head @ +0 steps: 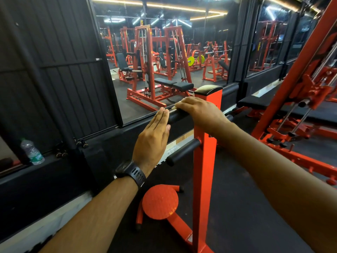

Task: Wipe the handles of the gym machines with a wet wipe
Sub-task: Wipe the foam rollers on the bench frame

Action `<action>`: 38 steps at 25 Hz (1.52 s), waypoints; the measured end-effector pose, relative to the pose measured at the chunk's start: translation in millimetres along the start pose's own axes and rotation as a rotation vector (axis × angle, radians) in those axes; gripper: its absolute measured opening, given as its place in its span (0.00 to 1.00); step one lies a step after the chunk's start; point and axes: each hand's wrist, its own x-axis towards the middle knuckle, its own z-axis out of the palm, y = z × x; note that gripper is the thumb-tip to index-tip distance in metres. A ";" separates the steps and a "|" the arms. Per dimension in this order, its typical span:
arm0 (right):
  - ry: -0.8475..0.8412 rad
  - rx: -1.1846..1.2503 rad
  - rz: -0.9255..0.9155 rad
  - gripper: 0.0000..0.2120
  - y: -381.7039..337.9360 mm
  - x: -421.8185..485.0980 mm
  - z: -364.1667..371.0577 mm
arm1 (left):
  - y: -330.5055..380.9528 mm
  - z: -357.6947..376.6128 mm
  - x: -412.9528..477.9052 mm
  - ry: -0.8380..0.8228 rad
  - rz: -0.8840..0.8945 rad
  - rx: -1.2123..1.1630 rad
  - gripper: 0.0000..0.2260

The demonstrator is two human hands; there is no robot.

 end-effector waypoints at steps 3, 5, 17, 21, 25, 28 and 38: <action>0.005 0.030 0.088 0.23 -4.4 5.1 -0.7 | 0.8 -0.9 0.8 -0.008 -0.014 -0.024 0.21; 0.150 0.199 0.255 0.23 -17.2 -5.2 10.1 | 1.1 -2.0 1.9 -0.014 -0.023 -0.032 0.20; 0.621 1.259 1.163 0.18 -104.2 0.2 24.9 | 1.1 -9.5 5.3 -0.027 -0.021 -0.027 0.20; 0.650 1.889 1.272 0.13 -96.2 -1.8 22.3 | 4.2 -8.6 4.9 -0.013 -0.042 -0.028 0.19; 0.599 2.245 1.325 0.08 -91.1 -2.1 17.8 | 4.0 -9.1 5.9 -0.031 -0.053 -0.034 0.20; 0.574 2.245 1.283 0.08 -88.1 -7.8 9.4 | 5.0 -10.5 4.6 -0.034 -0.040 -0.024 0.20; 0.443 0.507 0.444 0.24 -82.3 -25.1 37.0 | 2.7 -11.6 5.7 -0.058 -0.040 -0.029 0.20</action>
